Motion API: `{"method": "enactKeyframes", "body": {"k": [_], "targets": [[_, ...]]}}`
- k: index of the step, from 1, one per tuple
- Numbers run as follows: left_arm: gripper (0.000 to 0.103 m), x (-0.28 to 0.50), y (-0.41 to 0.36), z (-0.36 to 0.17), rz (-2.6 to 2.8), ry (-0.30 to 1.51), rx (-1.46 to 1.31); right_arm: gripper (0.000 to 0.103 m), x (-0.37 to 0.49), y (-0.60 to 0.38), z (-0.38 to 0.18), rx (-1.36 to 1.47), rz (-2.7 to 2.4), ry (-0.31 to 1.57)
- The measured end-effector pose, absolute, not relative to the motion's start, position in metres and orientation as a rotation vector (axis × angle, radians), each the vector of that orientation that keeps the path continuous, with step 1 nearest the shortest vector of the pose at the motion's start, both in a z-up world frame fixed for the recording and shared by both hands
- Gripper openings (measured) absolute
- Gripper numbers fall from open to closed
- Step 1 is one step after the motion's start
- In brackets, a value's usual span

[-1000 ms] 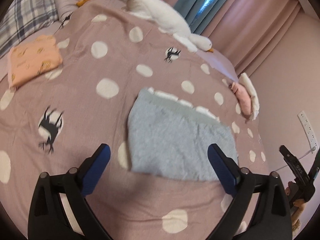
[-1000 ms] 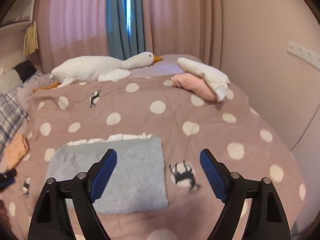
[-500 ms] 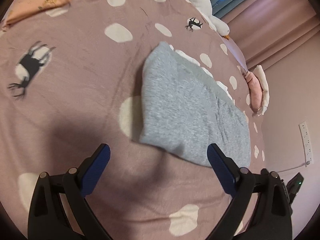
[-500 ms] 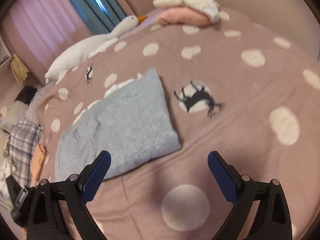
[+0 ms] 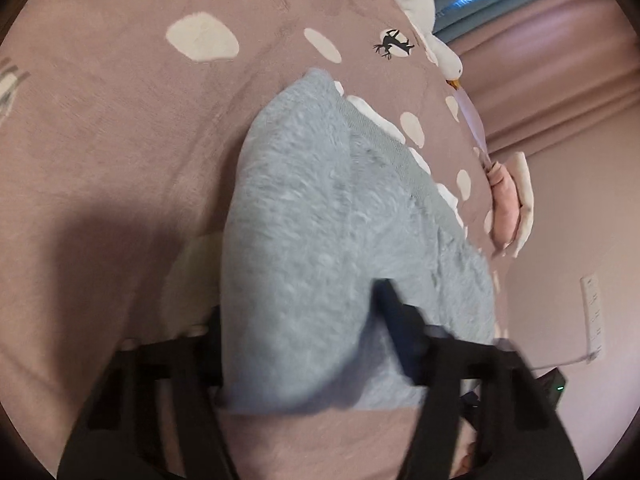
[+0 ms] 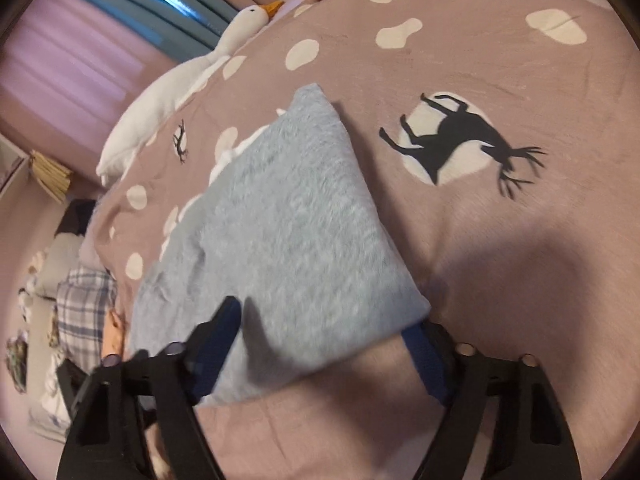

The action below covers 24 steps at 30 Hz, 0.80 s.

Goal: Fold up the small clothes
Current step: 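Grasp the folded sweatshirt edge with both tools and straighten it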

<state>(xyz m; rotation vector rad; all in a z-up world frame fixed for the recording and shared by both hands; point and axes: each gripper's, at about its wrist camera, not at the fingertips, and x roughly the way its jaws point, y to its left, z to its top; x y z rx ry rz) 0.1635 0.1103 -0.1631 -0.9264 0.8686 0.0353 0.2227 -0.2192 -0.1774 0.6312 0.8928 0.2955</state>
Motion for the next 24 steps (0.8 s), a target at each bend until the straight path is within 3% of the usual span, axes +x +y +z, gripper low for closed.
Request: {"method": "enactKeyframes", "body": {"k": [1, 2, 4, 6, 15, 24], "targets": [[0.038, 0.166, 0.111, -0.164, 0.033, 0.869, -0.931, 0.062, 0.226, -0.219, -0.179, 0.642, 0.294, 0.89], [0.031, 0.168, 0.11, -0.163, 0.014, 0.865, -0.936, 0.049, 0.228, -0.219, -0.18, 0.646, 0.291, 0.886], [0.023, 0.165, 0.106, -0.156, 0.023, 0.841, -0.917, 0.039, 0.232, -0.219, -0.181, 0.656, 0.295, 0.886], [0.022, 0.16, 0.098, -0.143, 0.037, 0.809, -0.866, 0.029, 0.229, -0.22, -0.176, 0.649, 0.294, 0.869], [0.022, 0.106, 0.076, -0.101, -0.018, 0.803, -0.738, 0.024, 0.172, -0.225, -0.11, 0.499, 0.291, 0.726], [0.022, 0.023, 0.053, -0.102, -0.047, 0.867, -0.67, 0.024, 0.101, -0.229, -0.103, 0.39, 0.28, 0.785]]}}
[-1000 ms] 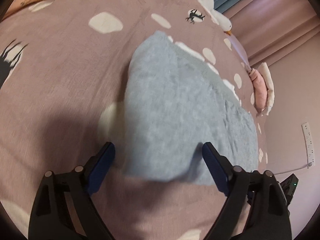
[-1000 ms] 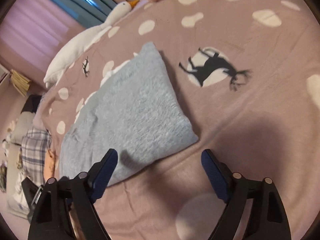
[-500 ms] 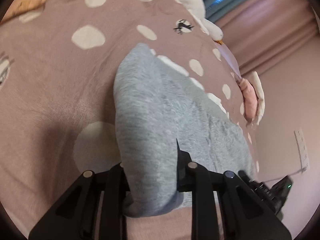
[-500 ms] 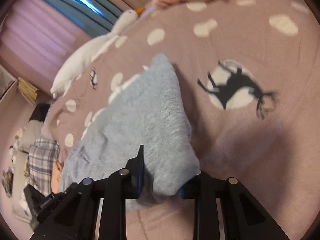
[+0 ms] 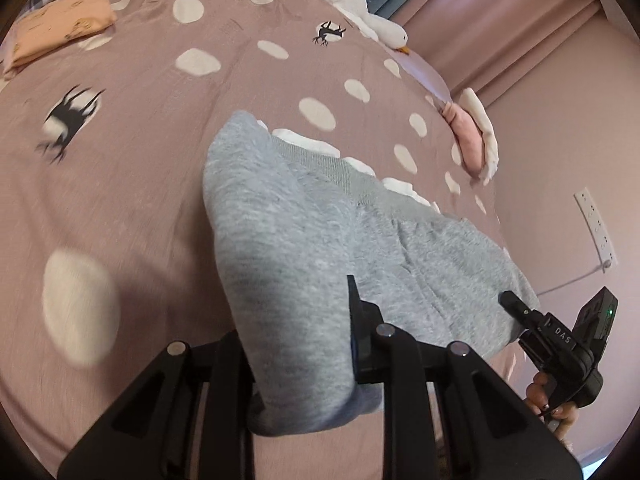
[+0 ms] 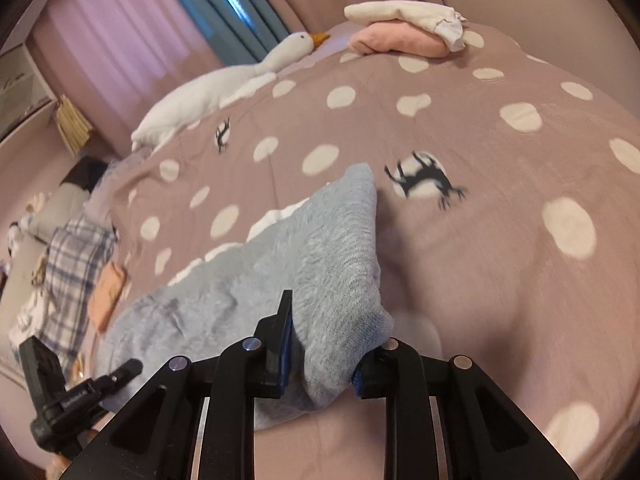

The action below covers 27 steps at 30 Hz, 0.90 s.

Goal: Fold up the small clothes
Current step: 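Grasp the folded sweatshirt edge with both tools and straighten it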

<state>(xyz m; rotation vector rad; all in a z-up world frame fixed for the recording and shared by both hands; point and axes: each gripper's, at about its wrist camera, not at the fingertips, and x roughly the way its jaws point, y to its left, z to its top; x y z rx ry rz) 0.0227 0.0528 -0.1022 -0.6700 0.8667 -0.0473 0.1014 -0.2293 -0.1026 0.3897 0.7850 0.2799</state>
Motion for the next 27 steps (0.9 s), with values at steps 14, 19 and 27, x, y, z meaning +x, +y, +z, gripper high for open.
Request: {"method": "enactKeyframes", "body": {"k": [14, 19, 27], "targets": [[0.032, 0.0, 0.045, -0.106, -0.009, 0.999, -0.556, 0.024, 0.08, -0.229, -0.131, 0.371, 0.219, 0.871], [0.037, -0.006, 0.05, -0.075, 0.051, 0.93, -0.478, 0.024, 0.077, -0.23, -0.133, 0.37, 0.224, 0.871], [0.041, 0.014, 0.023, -0.045, -0.158, 0.852, -0.482, 0.024, 0.074, -0.227, -0.136, 0.345, 0.215, 0.874]]}}
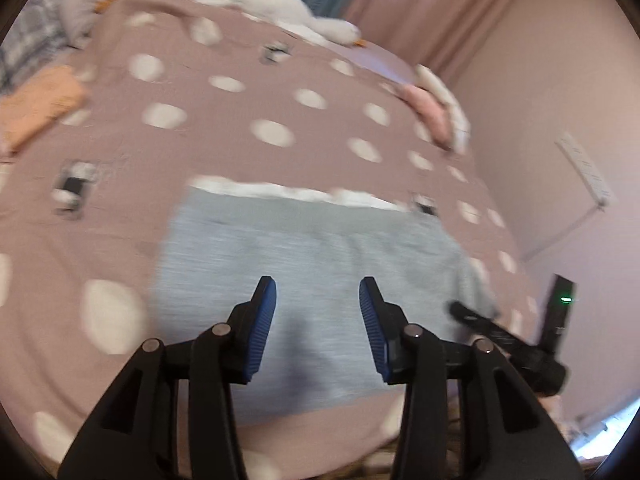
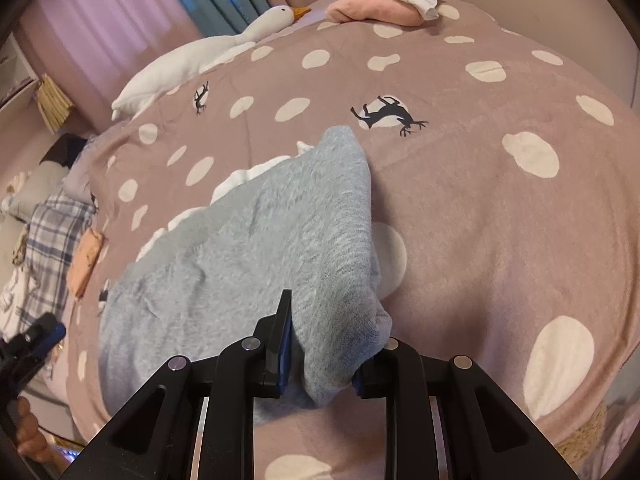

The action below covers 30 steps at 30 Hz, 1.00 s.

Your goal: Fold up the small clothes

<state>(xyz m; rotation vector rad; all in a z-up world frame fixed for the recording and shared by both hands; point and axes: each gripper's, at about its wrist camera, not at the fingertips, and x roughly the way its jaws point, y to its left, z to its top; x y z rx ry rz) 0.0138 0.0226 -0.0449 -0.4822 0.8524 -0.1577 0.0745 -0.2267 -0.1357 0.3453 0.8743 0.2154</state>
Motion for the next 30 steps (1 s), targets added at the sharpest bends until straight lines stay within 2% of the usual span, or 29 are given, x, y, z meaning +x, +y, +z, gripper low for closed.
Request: {"method": "enactKeyframes", "body": {"k": [2, 4, 6, 14, 16, 26, 30], "targets": [[0.041, 0.028, 0.003, -0.056, -0.24, 0.904, -0.485, 0.024, 0.075, -0.228, -0.136, 0.351, 0.217, 0.875], [0.033, 0.038, -0.016, -0.069, -0.27, 0.953, -0.478, 0.024, 0.075, -0.228, -0.136, 0.349, 0.219, 0.874], [0.03, 0.044, -0.032, -0.084, -0.295, 1.007, -0.473, 0.024, 0.075, -0.228, -0.136, 0.347, 0.218, 0.872], [0.028, 0.053, -0.059, -0.146, -0.301, 1.224, -0.505, 0.024, 0.075, -0.225, -0.137, 0.352, 0.228, 0.876], [0.024, 0.054, -0.059, -0.151, -0.274, 1.231, -0.505, 0.024, 0.076, -0.223, -0.137, 0.345, 0.231, 0.879], [0.024, 0.044, -0.046, -0.137, -0.292, 1.2, -0.526, 0.024, 0.075, -0.212, -0.124, 0.287, 0.259, 0.824], [0.036, 0.031, -0.017, -0.11, -0.245, 1.103, -0.552, 0.024, 0.075, -0.203, -0.112, 0.252, 0.3, 0.783]]}}
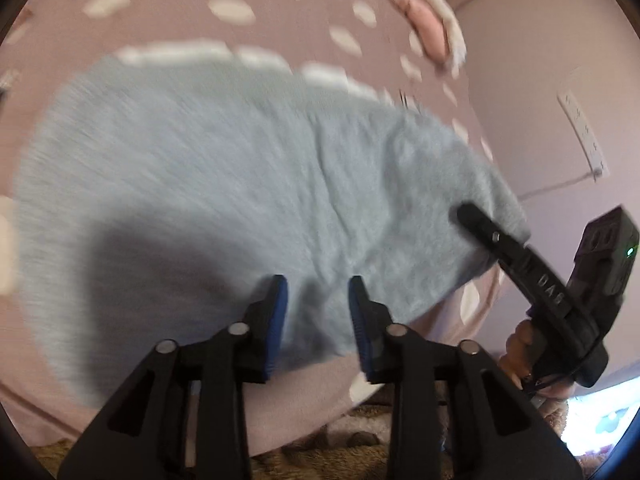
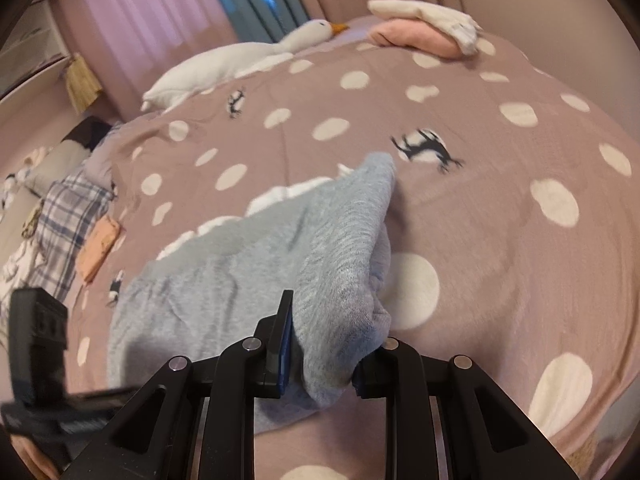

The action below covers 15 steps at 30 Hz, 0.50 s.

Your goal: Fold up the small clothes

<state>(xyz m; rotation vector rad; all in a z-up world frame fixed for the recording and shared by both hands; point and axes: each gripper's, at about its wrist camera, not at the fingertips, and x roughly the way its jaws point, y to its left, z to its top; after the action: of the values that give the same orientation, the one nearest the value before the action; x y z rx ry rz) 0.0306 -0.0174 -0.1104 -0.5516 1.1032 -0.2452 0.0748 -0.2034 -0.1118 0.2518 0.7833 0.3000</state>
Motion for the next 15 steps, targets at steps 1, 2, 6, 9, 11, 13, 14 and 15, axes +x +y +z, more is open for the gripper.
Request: {"method": "enactKeyframes", "body": {"k": [1, 2, 6, 9, 11, 13, 14, 15], "targets": [[0.039, 0.027, -0.008, -0.103, -0.211, 1.071, -0.546, 0.024, 0.075, -0.2, -0.109, 0.238, 0.314, 0.771], [0.04, 0.022, 0.004, -0.096, -0.174, 1.036, -0.544, 0.024, 0.074, -0.197, -0.106, 0.222, 0.323, 0.76], [0.046, 0.001, 0.039, -0.084, -0.049, 0.958, -0.543, 0.024, 0.068, -0.172, -0.091, 0.119, 0.383, 0.681], [0.046, -0.012, 0.061, -0.088, -0.002, 0.955, -0.559, 0.024, 0.063, -0.148, -0.079, 0.059, 0.463, 0.636], [0.047, -0.02, 0.075, -0.09, 0.025, 0.947, -0.585, 0.024, 0.062, -0.133, -0.075, 0.022, 0.505, 0.618], [0.046, -0.024, 0.083, -0.091, 0.056, 0.935, -0.606, 0.022, 0.062, -0.115, -0.072, -0.007, 0.558, 0.617], [0.046, -0.025, 0.087, -0.091, 0.073, 0.929, -0.619, 0.02, 0.062, -0.108, -0.072, -0.016, 0.582, 0.619], [0.047, -0.024, 0.089, -0.09, 0.083, 0.925, -0.63, 0.02, 0.063, -0.1, -0.073, -0.025, 0.609, 0.627]]}}
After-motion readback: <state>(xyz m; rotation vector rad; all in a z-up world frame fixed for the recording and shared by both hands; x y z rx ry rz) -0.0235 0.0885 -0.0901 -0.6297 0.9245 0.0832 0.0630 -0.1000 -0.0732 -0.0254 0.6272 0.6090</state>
